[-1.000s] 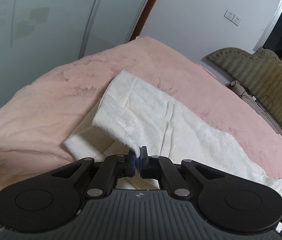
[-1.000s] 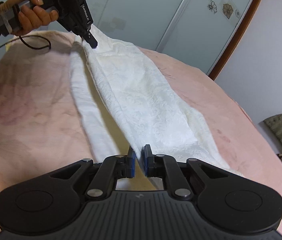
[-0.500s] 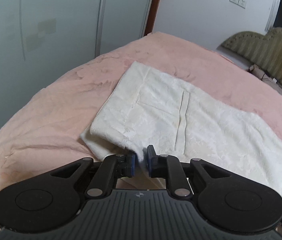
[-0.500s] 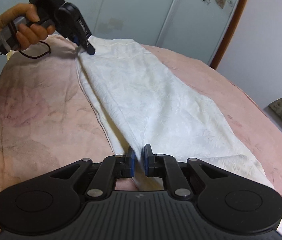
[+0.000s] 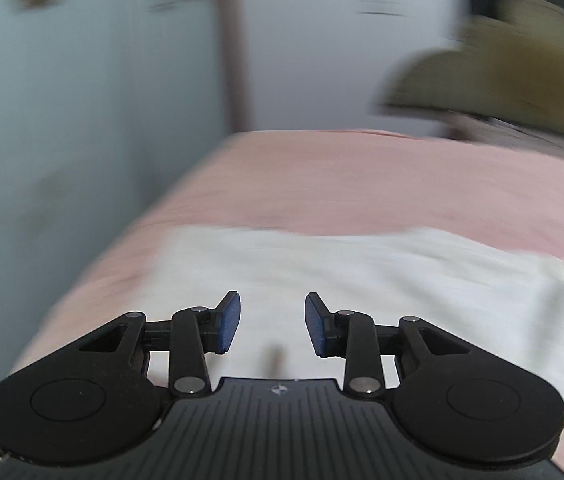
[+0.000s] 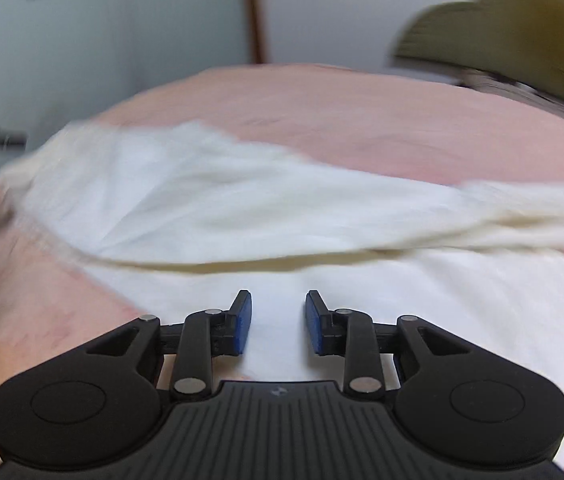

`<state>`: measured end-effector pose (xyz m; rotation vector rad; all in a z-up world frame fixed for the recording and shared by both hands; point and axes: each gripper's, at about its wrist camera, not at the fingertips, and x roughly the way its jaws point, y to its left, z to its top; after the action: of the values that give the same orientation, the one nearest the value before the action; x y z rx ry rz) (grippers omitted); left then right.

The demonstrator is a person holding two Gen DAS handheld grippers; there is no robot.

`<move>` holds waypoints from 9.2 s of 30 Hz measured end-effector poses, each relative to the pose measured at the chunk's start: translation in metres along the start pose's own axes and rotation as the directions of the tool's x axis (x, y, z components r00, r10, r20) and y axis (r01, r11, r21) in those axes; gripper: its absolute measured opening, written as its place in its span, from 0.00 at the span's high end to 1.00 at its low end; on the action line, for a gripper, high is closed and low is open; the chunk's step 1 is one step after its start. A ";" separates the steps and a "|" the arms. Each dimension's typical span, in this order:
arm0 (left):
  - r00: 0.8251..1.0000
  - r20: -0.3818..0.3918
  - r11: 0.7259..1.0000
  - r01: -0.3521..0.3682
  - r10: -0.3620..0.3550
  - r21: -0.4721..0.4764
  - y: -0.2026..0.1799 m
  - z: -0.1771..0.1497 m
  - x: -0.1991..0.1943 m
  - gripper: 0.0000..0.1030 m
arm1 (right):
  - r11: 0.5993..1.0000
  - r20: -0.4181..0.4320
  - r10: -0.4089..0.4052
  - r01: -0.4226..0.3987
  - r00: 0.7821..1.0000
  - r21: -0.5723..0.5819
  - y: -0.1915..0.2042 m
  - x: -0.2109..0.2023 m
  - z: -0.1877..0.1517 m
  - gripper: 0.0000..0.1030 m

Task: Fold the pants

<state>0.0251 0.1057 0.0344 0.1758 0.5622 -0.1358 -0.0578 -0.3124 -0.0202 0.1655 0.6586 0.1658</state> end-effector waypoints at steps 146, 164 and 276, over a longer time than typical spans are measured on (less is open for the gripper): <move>0.984 -0.103 0.806 -0.178 0.145 -0.565 0.129 -0.063 0.031 0.92 | 0.960 0.000 0.248 -0.246 0.969 -0.136 0.108 0.031 0.017 0.64; 0.975 0.115 0.968 -0.168 0.191 -0.186 0.005 0.005 0.004 0.54 | 0.893 0.204 -0.211 0.103 0.956 0.438 -0.053 -0.107 -0.027 0.50; 0.927 -0.110 0.932 0.350 -0.359 -0.093 -0.090 0.032 0.115 0.59 | 0.825 0.066 0.049 -0.003 0.997 -0.565 0.181 0.079 0.022 0.71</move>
<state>0.1219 0.0022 -0.0129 0.0102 0.7208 -0.4590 -0.0004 -0.1220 -0.0130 -0.3942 0.5043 0.3739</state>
